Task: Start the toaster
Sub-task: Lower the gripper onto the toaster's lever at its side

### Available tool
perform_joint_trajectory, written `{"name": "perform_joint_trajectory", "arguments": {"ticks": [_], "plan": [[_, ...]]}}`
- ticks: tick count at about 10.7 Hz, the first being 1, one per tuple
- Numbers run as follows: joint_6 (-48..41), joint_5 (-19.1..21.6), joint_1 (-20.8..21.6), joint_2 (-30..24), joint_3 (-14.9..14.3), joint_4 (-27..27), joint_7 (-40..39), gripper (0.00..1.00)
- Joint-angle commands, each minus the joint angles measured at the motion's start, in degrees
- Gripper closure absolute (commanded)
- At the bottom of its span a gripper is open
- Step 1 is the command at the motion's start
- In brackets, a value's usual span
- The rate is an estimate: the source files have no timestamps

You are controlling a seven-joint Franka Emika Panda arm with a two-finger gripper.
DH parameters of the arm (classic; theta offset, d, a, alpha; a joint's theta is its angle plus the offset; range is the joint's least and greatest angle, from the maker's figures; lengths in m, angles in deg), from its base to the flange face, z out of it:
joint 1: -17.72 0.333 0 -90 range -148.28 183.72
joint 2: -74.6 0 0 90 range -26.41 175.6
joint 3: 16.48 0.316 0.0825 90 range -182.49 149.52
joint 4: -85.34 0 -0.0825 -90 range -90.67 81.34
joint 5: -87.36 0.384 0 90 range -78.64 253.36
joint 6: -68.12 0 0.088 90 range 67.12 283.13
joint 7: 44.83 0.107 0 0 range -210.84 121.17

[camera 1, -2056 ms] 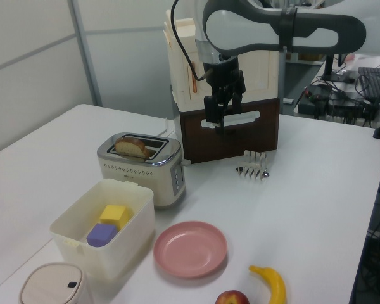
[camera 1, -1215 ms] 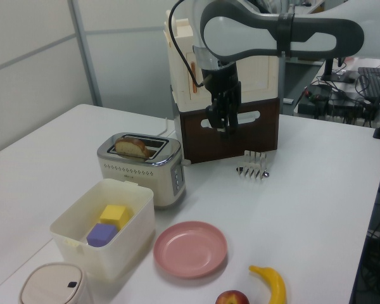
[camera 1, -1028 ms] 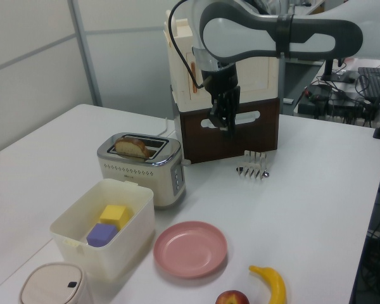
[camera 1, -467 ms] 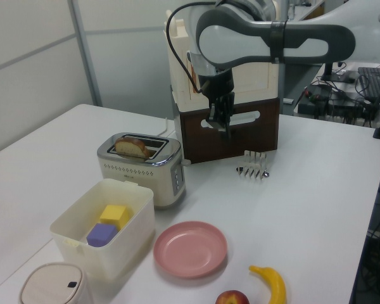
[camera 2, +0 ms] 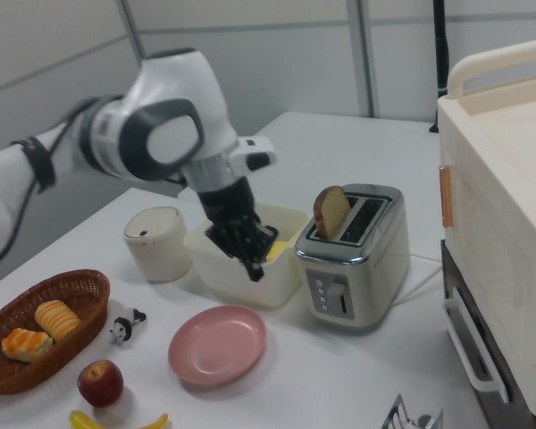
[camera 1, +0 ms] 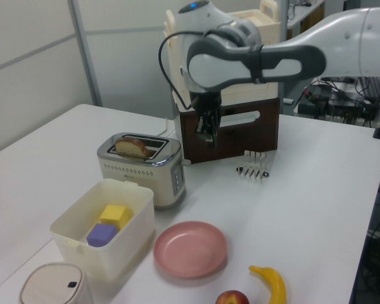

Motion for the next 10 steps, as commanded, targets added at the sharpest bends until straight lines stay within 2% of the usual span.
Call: {"name": "perform_joint_trajectory", "arguments": {"ticks": [1, 5, 8, 10], "plan": [[10.7, 0.8, -1.9, 3.7, -0.5, -0.8, -1.8, 1.0], [21.6, 1.6, -4.3, 8.9, -0.6, -0.7, -2.0, 1.0], [23.5, 1.7, -4.7, 10.2, -0.5, -0.7, -1.9, 1.0], [26.4, 3.5, -4.6, 11.3, -0.4, -0.7, -1.9, 1.0]]}}
